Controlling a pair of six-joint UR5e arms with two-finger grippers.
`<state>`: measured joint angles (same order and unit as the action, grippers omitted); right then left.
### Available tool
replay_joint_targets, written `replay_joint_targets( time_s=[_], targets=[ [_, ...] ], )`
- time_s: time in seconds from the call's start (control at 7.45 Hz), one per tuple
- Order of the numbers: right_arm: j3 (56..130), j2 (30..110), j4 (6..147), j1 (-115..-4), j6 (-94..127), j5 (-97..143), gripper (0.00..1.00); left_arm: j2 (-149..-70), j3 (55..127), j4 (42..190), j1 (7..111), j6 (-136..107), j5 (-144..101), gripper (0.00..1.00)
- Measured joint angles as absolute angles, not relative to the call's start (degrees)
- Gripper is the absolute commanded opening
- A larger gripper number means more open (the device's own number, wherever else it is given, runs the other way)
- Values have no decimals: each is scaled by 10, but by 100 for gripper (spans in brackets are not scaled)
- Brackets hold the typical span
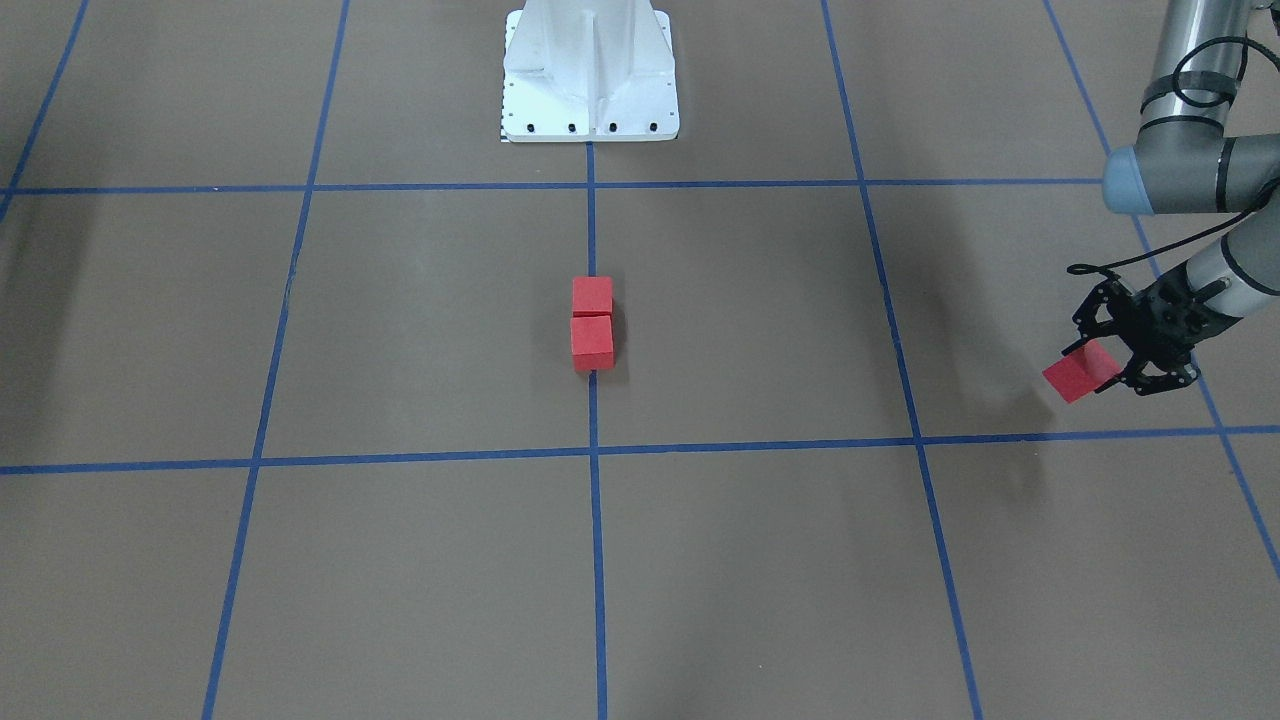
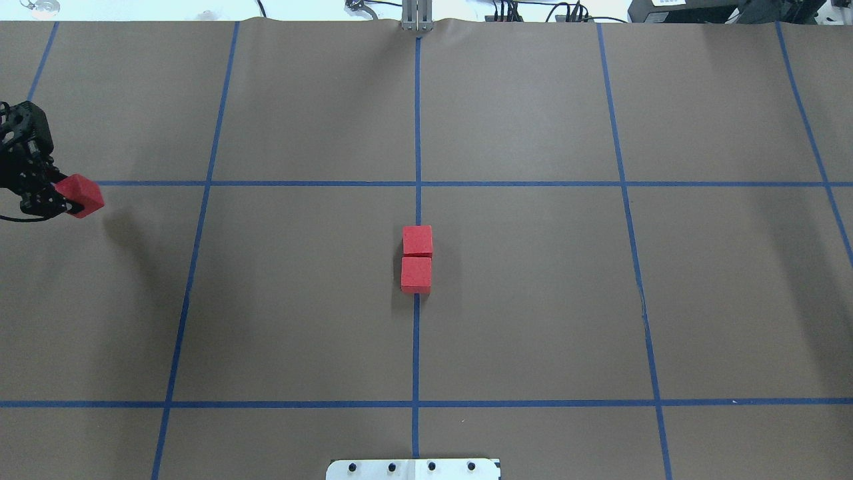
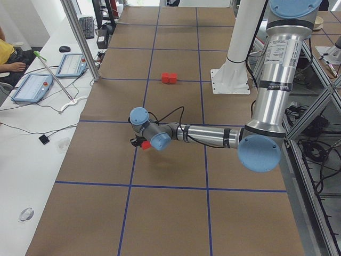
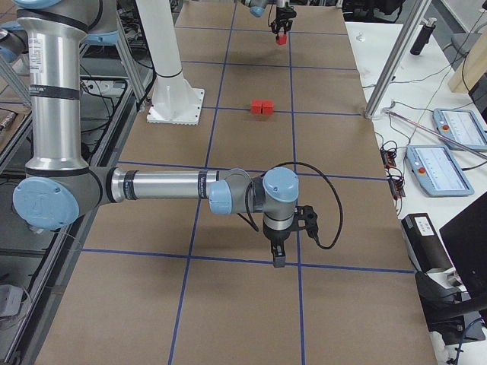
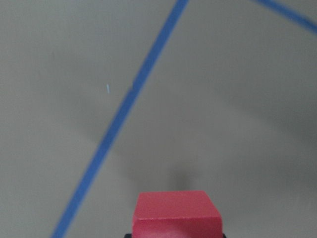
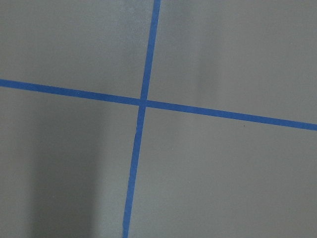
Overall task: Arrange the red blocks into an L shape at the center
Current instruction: 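Carry the cube with the left gripper toward the two-cube column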
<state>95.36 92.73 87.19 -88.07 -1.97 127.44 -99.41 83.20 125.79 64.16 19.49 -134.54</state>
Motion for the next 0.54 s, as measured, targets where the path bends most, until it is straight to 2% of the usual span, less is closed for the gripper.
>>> replay_joint_targets(
  time_s=[0.13,0.27,0.4,0.54],
  targets=[
    [954,927,872,-881,-19,1274,99,-1020,849,1258,641,186,-1336,8],
    [954,927,872,-881,-19,1274,99,-1041,868,1258,638,178,-1314,13],
    [954,926,872,-881,-19,1274,99,-1060,884,1258,628,172,-1294,21],
    [954,926,872,-881,-19,1274,99,-1079,893,1256,612,166,-1282,0]
  ],
)
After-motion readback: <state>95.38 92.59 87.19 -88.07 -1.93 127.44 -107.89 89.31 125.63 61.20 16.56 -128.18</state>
